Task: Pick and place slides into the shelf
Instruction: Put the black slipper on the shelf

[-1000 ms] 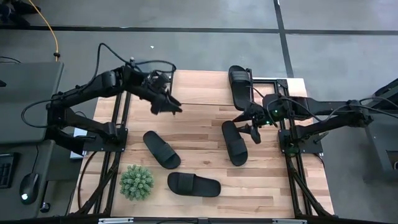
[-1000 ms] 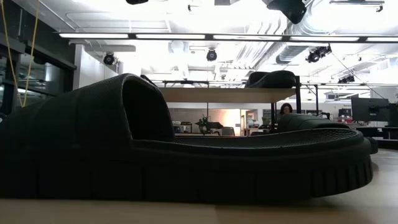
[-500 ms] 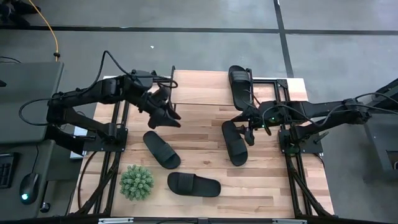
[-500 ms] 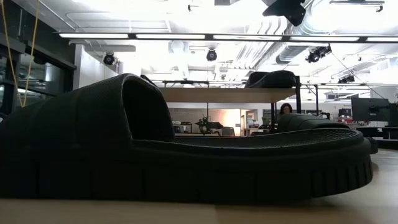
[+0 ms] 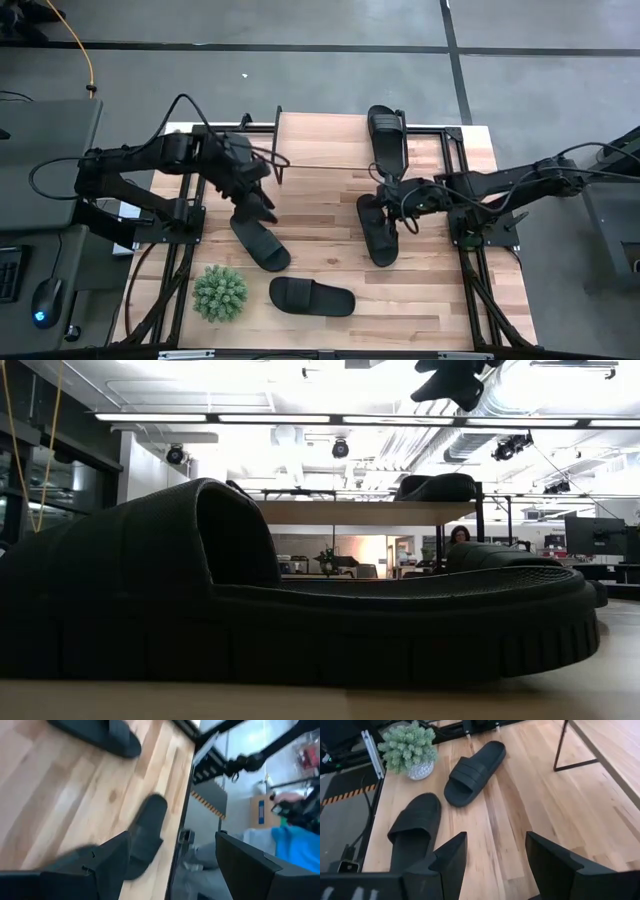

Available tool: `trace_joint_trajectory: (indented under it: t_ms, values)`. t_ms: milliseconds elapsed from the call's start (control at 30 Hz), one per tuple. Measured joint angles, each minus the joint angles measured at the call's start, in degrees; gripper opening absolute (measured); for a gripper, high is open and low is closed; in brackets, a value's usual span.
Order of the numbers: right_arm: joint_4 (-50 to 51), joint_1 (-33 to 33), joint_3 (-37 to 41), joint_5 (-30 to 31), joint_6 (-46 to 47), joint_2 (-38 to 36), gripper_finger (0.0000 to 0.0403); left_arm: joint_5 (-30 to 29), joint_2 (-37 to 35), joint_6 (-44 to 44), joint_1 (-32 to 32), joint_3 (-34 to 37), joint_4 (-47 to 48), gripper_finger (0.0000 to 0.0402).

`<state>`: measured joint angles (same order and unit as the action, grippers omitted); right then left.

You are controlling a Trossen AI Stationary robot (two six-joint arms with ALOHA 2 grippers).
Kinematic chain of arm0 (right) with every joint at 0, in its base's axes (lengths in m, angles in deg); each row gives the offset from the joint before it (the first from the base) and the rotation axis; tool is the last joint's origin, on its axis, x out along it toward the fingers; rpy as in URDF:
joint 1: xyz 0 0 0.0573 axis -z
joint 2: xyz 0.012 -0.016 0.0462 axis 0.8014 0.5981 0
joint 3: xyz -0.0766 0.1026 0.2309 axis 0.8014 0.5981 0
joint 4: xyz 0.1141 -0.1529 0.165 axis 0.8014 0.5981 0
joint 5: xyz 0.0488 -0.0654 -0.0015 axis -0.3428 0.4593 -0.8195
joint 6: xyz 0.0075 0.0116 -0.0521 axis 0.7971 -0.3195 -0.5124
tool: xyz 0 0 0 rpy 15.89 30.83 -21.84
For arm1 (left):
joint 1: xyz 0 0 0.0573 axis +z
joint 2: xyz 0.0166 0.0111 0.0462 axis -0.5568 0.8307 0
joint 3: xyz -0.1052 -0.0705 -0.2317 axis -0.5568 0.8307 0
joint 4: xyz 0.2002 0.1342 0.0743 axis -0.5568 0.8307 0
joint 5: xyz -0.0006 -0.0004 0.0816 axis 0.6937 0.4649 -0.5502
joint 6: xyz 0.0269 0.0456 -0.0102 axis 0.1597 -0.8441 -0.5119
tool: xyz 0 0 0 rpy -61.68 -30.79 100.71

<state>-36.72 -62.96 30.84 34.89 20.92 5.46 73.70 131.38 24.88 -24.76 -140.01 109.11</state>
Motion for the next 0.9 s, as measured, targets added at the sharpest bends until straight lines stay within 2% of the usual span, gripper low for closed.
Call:
trace_joint_trajectory:
  t_ms: [167, 333, 667, 900]
  values:
    - [-0.1, -0.4, 0.0, 1.0, -0.1, -0.2, 0.0193, -0.5, 0.0, 0.5, -1.3, 1.2, 0.1, 0.0271]
    - [-0.1, -0.3, 0.0, 2.5, 0.0, -0.2, 0.0193, -0.1, -0.1, 2.9, -3.0, 6.2, -1.6, 0.0271]
    - [-3.5, -0.3, 0.0, 2.9, 0.0, -0.2, 0.0193, 1.0, -0.1, 15.0, -10.1, 19.8, -20.5, 0.0271]
    - [-3.6, -0.3, 0.0, 2.9, -0.4, -0.2, 0.0193, -1.6, -0.1, 24.4, -17.4, 26.8, -29.7, 0.0271]
